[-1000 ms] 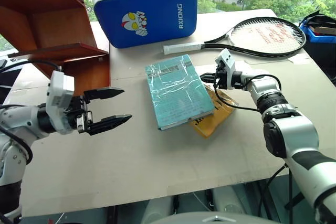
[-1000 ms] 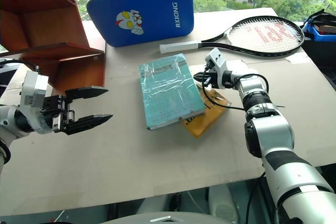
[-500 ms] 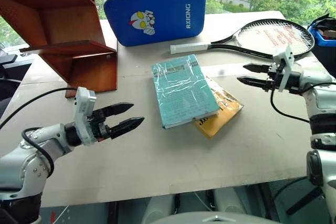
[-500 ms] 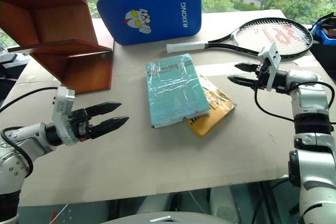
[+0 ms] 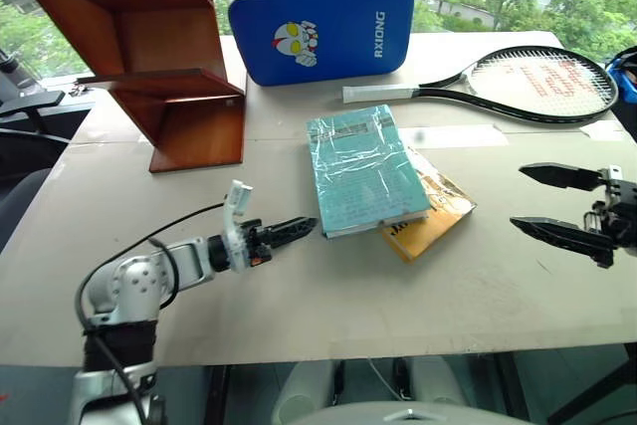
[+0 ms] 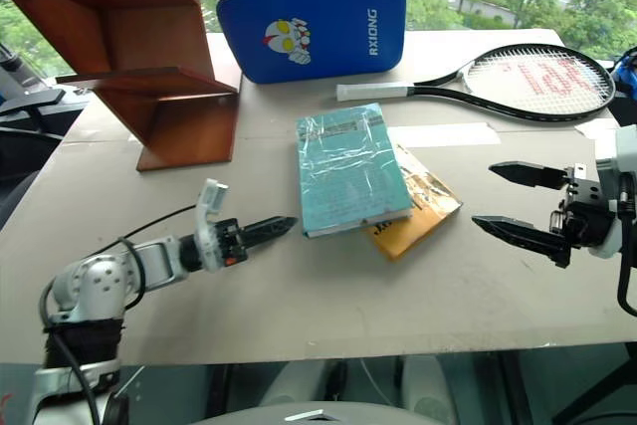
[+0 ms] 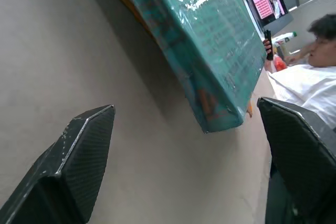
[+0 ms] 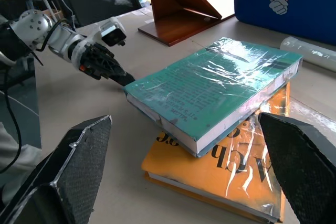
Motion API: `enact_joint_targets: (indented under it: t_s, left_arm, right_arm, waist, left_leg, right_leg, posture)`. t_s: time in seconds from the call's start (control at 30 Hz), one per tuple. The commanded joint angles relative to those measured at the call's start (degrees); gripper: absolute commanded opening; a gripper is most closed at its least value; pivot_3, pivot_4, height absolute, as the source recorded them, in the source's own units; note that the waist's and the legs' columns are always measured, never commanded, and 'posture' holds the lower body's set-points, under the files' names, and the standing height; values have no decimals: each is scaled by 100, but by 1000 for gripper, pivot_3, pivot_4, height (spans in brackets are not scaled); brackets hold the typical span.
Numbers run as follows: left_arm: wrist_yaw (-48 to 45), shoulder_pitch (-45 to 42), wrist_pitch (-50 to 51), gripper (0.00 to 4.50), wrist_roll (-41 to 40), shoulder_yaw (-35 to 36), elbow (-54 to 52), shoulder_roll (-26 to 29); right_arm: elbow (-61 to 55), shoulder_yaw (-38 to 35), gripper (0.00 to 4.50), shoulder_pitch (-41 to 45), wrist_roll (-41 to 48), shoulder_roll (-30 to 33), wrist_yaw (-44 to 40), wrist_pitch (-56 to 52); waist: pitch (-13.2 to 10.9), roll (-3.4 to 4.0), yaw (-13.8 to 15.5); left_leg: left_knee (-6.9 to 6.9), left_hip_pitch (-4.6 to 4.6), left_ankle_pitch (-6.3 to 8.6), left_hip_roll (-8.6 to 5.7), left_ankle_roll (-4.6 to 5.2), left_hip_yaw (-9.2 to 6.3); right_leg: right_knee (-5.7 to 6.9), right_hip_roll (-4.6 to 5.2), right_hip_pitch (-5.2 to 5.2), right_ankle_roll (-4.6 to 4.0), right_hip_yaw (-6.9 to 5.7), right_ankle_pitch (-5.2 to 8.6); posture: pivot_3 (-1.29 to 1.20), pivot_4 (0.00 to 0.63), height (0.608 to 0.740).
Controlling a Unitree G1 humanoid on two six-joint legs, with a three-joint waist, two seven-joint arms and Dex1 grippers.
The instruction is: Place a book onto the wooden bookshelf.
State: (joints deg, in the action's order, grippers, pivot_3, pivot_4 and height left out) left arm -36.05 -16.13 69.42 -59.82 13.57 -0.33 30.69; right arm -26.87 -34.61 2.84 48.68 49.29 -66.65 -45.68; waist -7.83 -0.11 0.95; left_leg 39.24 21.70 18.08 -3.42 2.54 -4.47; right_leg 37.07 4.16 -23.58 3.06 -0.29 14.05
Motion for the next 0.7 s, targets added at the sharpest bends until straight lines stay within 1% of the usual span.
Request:
enact_joint_targets:
  t_s: [0.03,0.2,0.33,0.43,0.5,0.6,0.67,0.7]
  left_arm:
    - [65,-568,272,4500,105,-182,671,-210]
    - [59,-1459,668,4500,191,-226,1875,-619]
    - [-43,-1995,952,4500,372,-269,2617,-751]
    - [-246,-2186,1119,3688,462,-323,2825,-731]
    - [-354,-2231,1189,2686,495,-302,2842,-716]
    - [-406,-2232,1253,1337,441,-99,2671,-681]
    - [-452,-2221,1178,393,249,170,2287,-688]
    - [-479,-2208,1117,59,124,300,1986,-691]
  right_arm:
    - [-376,-369,4438,-108,365,88,379,-66]
    - [-635,-489,4438,-367,615,68,707,-41]
    - [-706,-568,4438,-481,736,104,877,38]
    - [-775,-592,4500,-574,783,97,960,96]
    - [-810,-601,4500,-633,816,94,999,125]
    - [-839,-592,4500,-705,847,88,1057,178]
    - [-817,-566,4500,-699,860,111,1089,211]
    - [-801,-559,4500,-691,870,124,1105,228]
  waist:
    - [4,-7,-10]
    - [7,-9,6]
    - [10,-12,-13]
    - [10,-13,-19]
    - [9,-13,-23]
    - [9,-13,-22]
    - [9,-15,-22]
    - [7,-17,-22]
  left_leg:
    - [2,0,0,-2,0,-1]
    - [3,-1,-1,-8,0,-2]
    - [6,-1,-1,-11,0,-4]
    - [5,-1,-1,-11,0,-4]
    - [3,-1,-1,-11,0,-6]
    - [4,-1,-1,-11,0,-10]
    - [4,-1,-1,-11,0,-10]
    - [5,-1,-1,-11,0,-10]
  right_leg:
    - [2,0,0,0,-1,0]
    - [1,2,2,0,-1,0]
    - [2,2,4,1,-2,0]
    - [2,1,4,1,-1,0]
    - [2,0,2,1,1,0]
    - [2,1,1,1,2,0]
    - [2,1,2,1,3,0]
    - [2,2,2,1,3,0]
  posture:
    - [0,150,740]
    - [0,150,740]
    - [0,150,740]
    - [0,150,740]
    - [0,150,740]
    - [0,150,740]
    - [0,150,740]
    - [0,150,740]
